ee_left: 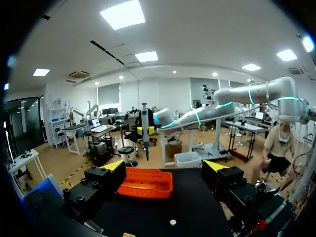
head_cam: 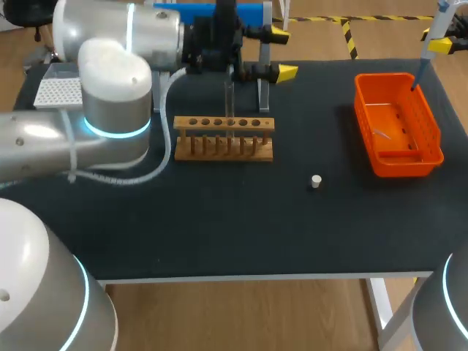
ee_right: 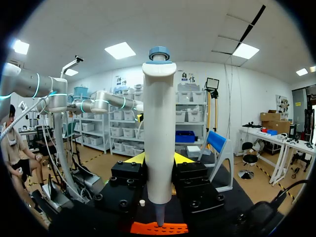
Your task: Invert the test tube, pick up the pipette, mount the tip to pipette, aspirate from beaker and dispense into the tube, eject the tip, return the pipette, and cap with the stopper.
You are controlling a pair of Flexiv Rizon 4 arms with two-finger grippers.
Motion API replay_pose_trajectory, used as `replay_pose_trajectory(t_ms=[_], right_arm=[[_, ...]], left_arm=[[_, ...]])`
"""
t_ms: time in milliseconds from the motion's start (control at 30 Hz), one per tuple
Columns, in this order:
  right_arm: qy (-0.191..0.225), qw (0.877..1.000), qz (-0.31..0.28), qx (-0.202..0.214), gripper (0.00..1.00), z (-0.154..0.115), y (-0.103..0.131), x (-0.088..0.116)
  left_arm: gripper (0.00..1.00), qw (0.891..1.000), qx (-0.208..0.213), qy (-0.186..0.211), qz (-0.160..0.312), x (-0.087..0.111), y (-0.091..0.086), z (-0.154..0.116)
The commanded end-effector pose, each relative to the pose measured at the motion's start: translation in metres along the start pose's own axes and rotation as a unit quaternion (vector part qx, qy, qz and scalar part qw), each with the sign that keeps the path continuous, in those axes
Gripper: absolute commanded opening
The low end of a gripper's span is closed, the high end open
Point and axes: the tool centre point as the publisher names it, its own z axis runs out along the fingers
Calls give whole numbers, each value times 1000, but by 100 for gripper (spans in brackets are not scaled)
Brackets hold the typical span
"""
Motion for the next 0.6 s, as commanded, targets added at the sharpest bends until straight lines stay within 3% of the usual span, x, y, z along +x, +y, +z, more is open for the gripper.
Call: replay_pose_trajectory(t_ms=[33, 600], right_arm=[[3, 1000, 0, 1, 0, -2, 1, -2], [3, 1000, 0, 1, 0, -2, 1, -2]], left_arm=[[100, 999, 34, -33, 0, 15, 15, -21], [100, 998, 50, -44, -24, 20, 54, -52]])
